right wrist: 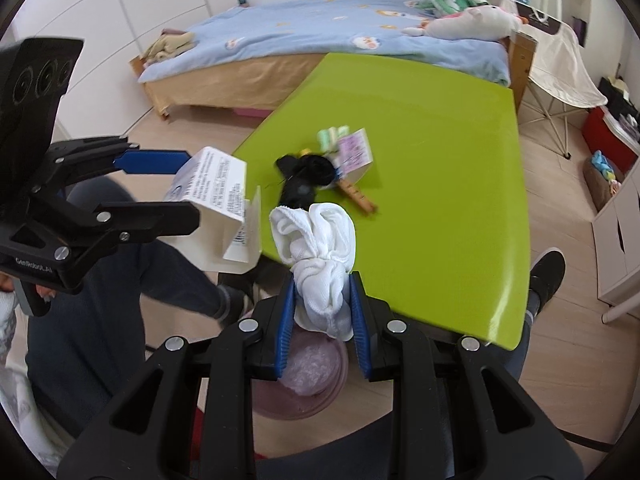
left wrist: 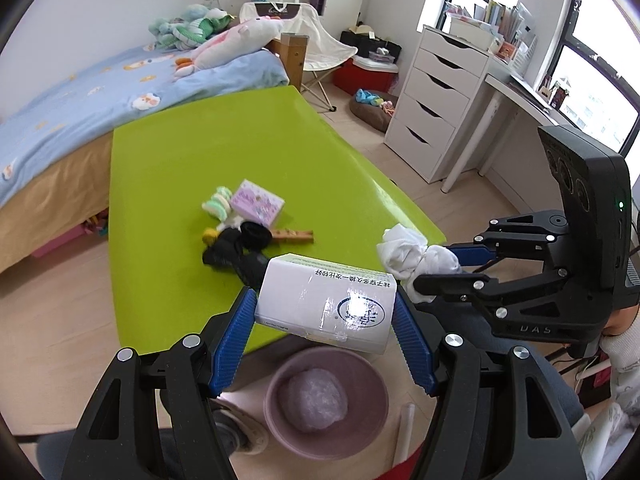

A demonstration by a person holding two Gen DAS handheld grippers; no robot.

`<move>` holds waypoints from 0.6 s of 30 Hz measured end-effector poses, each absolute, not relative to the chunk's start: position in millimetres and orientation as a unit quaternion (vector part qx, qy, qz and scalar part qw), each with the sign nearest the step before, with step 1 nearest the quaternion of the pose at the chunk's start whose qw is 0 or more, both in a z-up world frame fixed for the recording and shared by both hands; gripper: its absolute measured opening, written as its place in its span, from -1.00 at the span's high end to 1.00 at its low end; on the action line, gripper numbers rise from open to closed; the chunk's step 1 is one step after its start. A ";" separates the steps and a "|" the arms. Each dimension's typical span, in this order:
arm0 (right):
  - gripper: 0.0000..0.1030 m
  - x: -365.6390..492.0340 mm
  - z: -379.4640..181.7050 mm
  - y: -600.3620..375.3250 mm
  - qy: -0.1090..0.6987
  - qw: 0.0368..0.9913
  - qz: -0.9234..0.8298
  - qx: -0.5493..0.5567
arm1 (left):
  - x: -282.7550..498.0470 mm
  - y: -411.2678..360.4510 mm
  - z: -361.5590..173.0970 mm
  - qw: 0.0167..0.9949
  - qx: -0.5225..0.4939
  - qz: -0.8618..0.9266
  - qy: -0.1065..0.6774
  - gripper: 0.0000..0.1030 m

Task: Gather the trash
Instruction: 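Carry both items over the pink bin while the right gripper opens, dropping the cloth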

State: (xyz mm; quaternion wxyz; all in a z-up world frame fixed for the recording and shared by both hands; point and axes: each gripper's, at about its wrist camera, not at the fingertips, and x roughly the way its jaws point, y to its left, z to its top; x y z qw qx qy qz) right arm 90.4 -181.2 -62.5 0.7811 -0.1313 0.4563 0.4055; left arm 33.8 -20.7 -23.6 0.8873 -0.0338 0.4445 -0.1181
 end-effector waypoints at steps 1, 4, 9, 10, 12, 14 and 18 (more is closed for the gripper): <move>0.49 86.1 -64.2 -180.8 0.457 0.779 0.408 -0.134 | 27.4 -20.6 -26.1 0.886 -0.035 -0.118 0.446 -0.28; 0.49 71.1 -71.9 -181.0 0.465 0.767 0.419 -0.139 | 14.0 -20.6 -31.5 0.885 -0.039 -0.115 0.449 -0.28; 0.49 54.0 -87.3 -180.0 0.481 0.750 0.431 -0.145 | -9.8 -14.1 -40.3 0.883 -0.050 -0.104 0.455 -0.28; 0.49 50.4 -90.9 -178.9 0.484 0.746 0.434 -0.147 | -14.6 -12.7 -41.5 0.883 -0.051 -0.102 0.456 -0.28; 0.49 43.2 -96.8 -177.4 0.489 0.739 0.438 -0.150 | -22.1 -10.5 -42.7 0.882 -0.057 -0.100 0.456 -0.28; 0.49 36.7 -102.5 -176.1 0.494 0.732 0.444 -0.150 | -28.9 -8.2 -43.4 0.882 -0.061 -0.099 0.456 -0.28; 0.46 29.7 -109.9 -169.3 0.500 0.721 0.456 -0.153 | -35.3 -7.7 -40.7 0.882 -0.065 -0.100 0.455 -0.28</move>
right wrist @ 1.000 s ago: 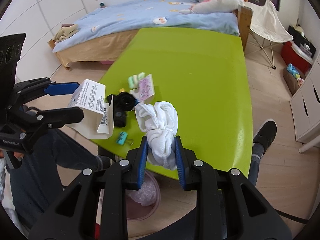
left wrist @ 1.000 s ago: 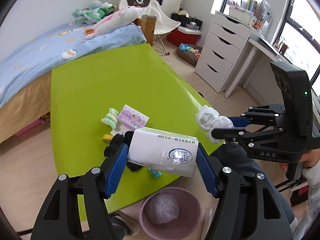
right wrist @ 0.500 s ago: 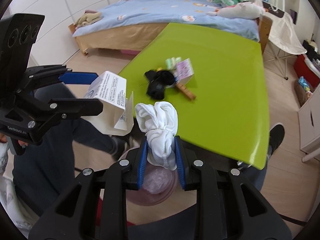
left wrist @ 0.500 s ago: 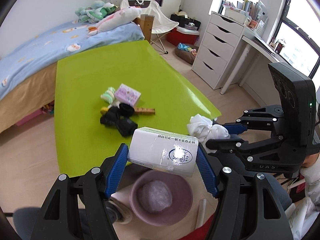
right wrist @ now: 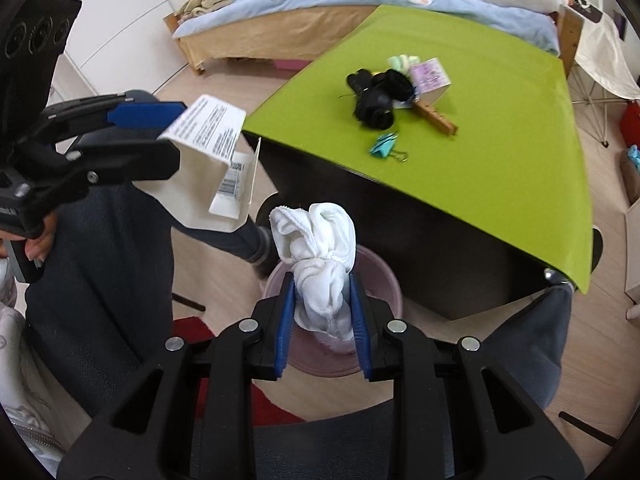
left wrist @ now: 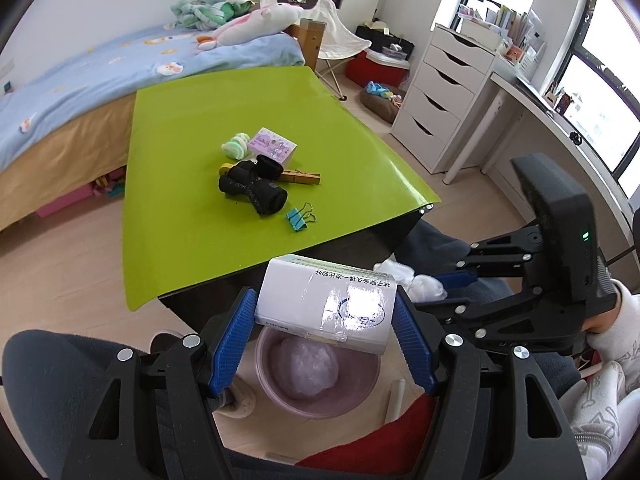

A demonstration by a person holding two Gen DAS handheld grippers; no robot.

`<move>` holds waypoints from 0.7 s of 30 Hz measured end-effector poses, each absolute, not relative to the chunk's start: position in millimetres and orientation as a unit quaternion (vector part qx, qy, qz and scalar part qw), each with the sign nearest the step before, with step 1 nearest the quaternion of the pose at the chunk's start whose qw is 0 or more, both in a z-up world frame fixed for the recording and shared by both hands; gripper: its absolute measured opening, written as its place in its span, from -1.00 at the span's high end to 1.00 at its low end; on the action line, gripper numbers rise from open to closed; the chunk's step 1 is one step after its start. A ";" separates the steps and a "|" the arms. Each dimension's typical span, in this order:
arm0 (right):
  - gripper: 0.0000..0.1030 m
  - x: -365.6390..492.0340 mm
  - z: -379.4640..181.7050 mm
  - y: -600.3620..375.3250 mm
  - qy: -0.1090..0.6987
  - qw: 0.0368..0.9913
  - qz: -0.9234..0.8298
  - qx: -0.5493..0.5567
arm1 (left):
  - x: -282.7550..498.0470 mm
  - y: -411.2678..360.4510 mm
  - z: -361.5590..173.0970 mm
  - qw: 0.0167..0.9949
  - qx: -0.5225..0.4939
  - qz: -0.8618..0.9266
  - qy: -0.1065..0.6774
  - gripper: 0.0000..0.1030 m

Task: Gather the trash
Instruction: 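Carry both items over the pink bin while the right gripper opens, dropping the cloth, then open the left gripper over the pink bin to drop the white box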

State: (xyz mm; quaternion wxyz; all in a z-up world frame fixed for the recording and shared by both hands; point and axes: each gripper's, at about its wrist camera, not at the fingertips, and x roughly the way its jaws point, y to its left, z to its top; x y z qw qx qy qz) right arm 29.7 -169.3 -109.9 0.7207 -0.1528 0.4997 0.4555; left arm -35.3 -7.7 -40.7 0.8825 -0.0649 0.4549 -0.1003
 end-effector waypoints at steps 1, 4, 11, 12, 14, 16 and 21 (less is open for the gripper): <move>0.42 28.8 -110.8 -167.3 0.500 0.718 0.459 -0.153 | -35.9 -8.1 -40.4 0.883 -0.065 -0.100 0.455 -0.28; -0.27 30.6 -111.5 -165.6 0.501 0.718 0.459 -0.152 | -35.6 -7.8 -40.4 0.883 -0.066 -0.101 0.454 -0.28; -0.73 38.2 -106.8 -175.5 0.504 0.731 0.441 -0.133 | -34.9 -9.9 -42.8 0.879 -0.067 -0.105 0.460 -0.28; -0.75 39.1 -105.2 -177.3 0.505 0.733 0.437 -0.130 | -34.7 -10.9 -43.0 0.878 -0.066 -0.107 0.461 -0.28; -0.77 41.3 -102.2 -181.9 0.505 0.739 0.429 -0.125 | -33.8 -13.4 -44.1 0.877 -0.064 -0.110 0.463 -0.28; -0.80 43.6 -98.9 -186.7 0.503 0.746 0.419 -0.119 | -33.1 -17.1 -45.2 0.875 -0.061 -0.115 0.466 -0.28; -0.82 48.2 -86.8 -202.2 0.494 0.764 0.402 -0.105 | -31.3 -26.5 -47.6 0.871 -0.049 -0.126 0.471 -0.28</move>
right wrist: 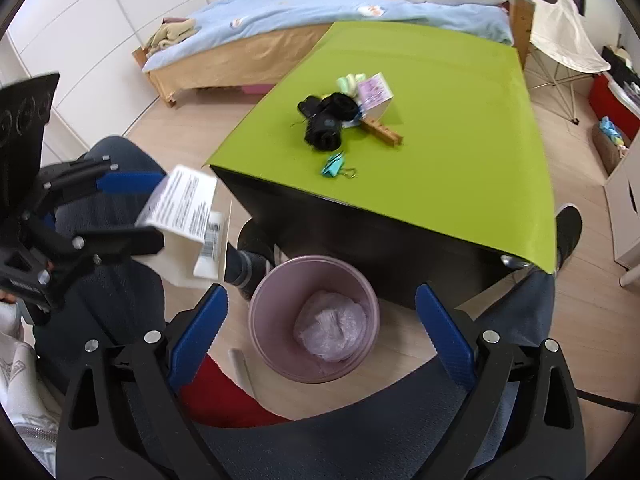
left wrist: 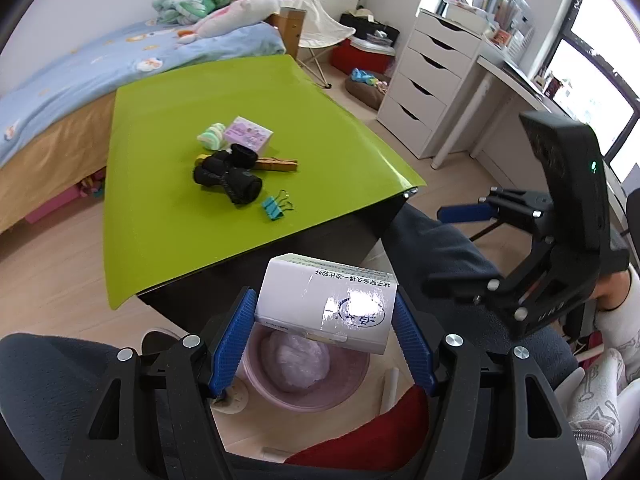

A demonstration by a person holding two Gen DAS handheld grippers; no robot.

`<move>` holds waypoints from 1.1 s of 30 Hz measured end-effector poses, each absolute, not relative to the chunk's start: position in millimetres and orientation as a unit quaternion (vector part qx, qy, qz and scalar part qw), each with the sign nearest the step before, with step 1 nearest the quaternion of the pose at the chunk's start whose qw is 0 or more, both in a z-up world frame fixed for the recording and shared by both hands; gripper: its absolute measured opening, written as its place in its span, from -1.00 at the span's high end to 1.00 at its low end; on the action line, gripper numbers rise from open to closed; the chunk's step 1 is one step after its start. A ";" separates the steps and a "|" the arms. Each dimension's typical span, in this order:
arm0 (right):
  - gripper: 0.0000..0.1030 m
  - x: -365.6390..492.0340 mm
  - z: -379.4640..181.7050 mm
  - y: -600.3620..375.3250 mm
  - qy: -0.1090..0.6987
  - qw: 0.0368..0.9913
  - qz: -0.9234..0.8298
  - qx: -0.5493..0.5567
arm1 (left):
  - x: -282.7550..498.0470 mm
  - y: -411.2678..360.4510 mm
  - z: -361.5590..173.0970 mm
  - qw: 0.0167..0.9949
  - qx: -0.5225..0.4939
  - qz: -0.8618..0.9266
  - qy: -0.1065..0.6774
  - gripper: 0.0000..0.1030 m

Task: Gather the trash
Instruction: 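Open the left gripper over the pink bin to drop the white box, then reach the right gripper to the blue binder clip and grasp it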

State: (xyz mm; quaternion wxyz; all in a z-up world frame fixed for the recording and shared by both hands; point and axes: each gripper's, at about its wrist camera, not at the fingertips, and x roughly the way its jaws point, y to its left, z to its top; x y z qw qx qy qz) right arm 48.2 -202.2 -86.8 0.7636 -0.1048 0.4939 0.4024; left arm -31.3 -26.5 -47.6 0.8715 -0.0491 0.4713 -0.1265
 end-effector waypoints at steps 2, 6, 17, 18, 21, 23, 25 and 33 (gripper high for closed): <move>-0.82 50.2 -83.3 -206.7 0.489 0.770 0.397 -0.102 | -30.7 -31.8 -47.5 0.871 -0.041 -0.130 0.472 -0.29; -0.82 55.3 -80.1 -213.9 0.487 0.777 0.387 -0.091 | -28.9 -37.3 -48.8 0.871 -0.036 -0.132 0.472 -0.48; -0.84 56.3 -83.1 -216.0 0.489 0.780 0.382 -0.082 | -25.3 -27.2 -51.7 0.875 -0.054 -0.097 0.471 -0.85; -0.84 56.3 -83.2 -215.6 0.489 0.780 0.381 -0.082 | -24.8 -25.2 -52.0 0.875 -0.059 -0.094 0.472 -0.85; -0.84 55.7 -82.9 -215.4 0.487 0.782 0.381 -0.081 | -25.2 -21.0 -51.4 0.875 -0.067 -0.089 0.471 -0.85; -0.84 55.9 -83.8 -215.0 0.488 0.782 0.378 -0.082 | -25.3 -19.3 -51.3 0.876 -0.068 -0.084 0.470 -0.85; -0.84 56.5 -83.3 -213.8 0.487 0.783 0.378 -0.082 | -24.6 -17.4 -52.2 0.875 -0.072 -0.083 0.472 -0.85; -0.85 65.6 -80.5 -203.6 0.486 0.781 0.384 -0.079 | -24.4 -8.2 -48.7 0.878 -0.077 -0.069 0.467 -0.85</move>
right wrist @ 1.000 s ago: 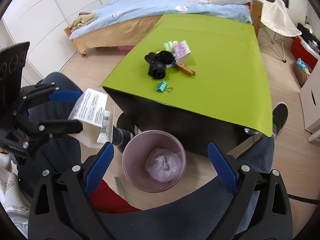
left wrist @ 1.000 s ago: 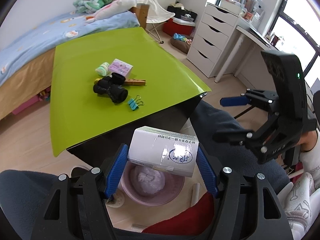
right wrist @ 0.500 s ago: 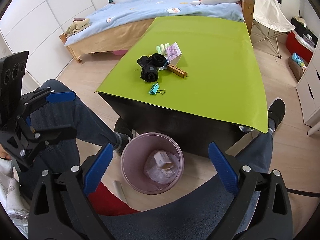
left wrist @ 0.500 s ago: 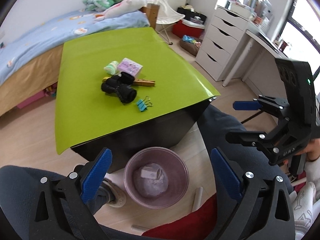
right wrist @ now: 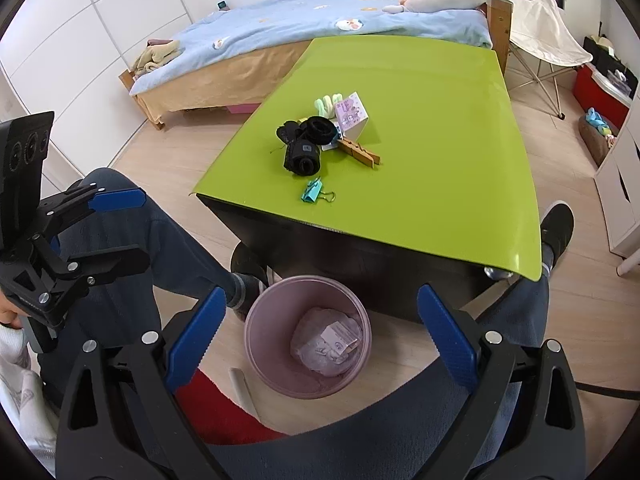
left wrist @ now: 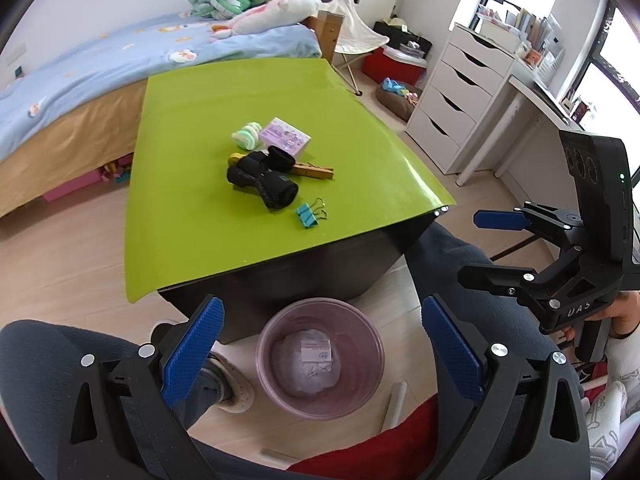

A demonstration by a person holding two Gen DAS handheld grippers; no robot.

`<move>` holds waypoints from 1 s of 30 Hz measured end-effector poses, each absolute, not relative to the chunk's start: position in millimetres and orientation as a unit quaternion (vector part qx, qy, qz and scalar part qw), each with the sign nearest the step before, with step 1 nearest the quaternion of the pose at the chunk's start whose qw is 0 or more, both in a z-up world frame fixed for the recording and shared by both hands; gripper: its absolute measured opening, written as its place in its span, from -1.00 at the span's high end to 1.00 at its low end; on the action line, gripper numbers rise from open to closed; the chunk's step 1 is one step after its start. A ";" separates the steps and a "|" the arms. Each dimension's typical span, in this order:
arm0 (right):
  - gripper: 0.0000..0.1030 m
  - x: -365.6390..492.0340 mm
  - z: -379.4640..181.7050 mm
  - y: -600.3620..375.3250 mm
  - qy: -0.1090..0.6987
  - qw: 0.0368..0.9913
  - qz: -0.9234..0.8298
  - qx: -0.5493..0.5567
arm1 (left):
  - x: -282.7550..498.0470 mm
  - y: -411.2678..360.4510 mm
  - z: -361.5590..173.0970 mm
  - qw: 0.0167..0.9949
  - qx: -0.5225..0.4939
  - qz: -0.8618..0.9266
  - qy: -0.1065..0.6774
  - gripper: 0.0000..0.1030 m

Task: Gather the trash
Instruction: 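Reach the right gripper to the blue binder clip and grasp it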

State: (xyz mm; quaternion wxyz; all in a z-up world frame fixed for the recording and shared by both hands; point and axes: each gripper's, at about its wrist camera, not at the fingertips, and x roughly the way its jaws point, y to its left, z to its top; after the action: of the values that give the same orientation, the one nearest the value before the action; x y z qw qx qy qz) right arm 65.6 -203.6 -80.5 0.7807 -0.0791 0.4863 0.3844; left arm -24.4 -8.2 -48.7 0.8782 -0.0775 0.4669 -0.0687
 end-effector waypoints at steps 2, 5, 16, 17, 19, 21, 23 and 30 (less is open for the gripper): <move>-0.85 69.7 -79.6 -199.0 0.487 0.779 0.386 -0.079 | -24.5 -4.2 -47.4 0.879 -0.079 -0.066 0.465 -0.85; -0.85 80.3 -78.8 -189.8 0.492 0.776 0.387 -0.074 | -23.3 3.3 -45.2 0.881 -0.084 -0.059 0.461 -0.85; -0.87 140.0 -94.5 -152.1 0.544 0.739 0.396 -0.010 | -14.6 25.6 -42.1 0.885 -0.094 -0.032 0.455 -0.85; -0.87 146.3 -98.2 -147.6 0.551 0.736 0.394 -0.006 | -14.4 26.5 -42.3 0.885 -0.096 -0.032 0.455 -0.85; -0.87 156.7 -105.2 -140.2 0.561 0.729 0.393 0.001 | -13.9 28.9 -43.6 0.884 -0.100 -0.030 0.457 -0.85; -0.86 167.3 -113.6 -133.1 0.574 0.718 0.394 0.012 | -14.1 31.3 -46.1 0.882 -0.105 -0.029 0.459 -0.85; -0.85 175.4 -121.3 -127.4 0.586 0.707 0.396 0.024 | -13.6 33.3 -47.2 0.881 -0.110 -0.027 0.460 -0.85; -0.01 185.0 -144.5 -113.4 0.619 0.678 0.395 0.034 | -13.3 38.4 -49.5 0.878 -0.125 -0.025 0.461 -0.85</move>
State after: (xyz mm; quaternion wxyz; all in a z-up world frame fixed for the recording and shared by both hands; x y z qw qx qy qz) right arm 185.0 -113.4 -144.5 0.6784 0.0337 0.6187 0.3947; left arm -13.3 38.4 -49.5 0.8783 -0.1246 0.4610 -0.0249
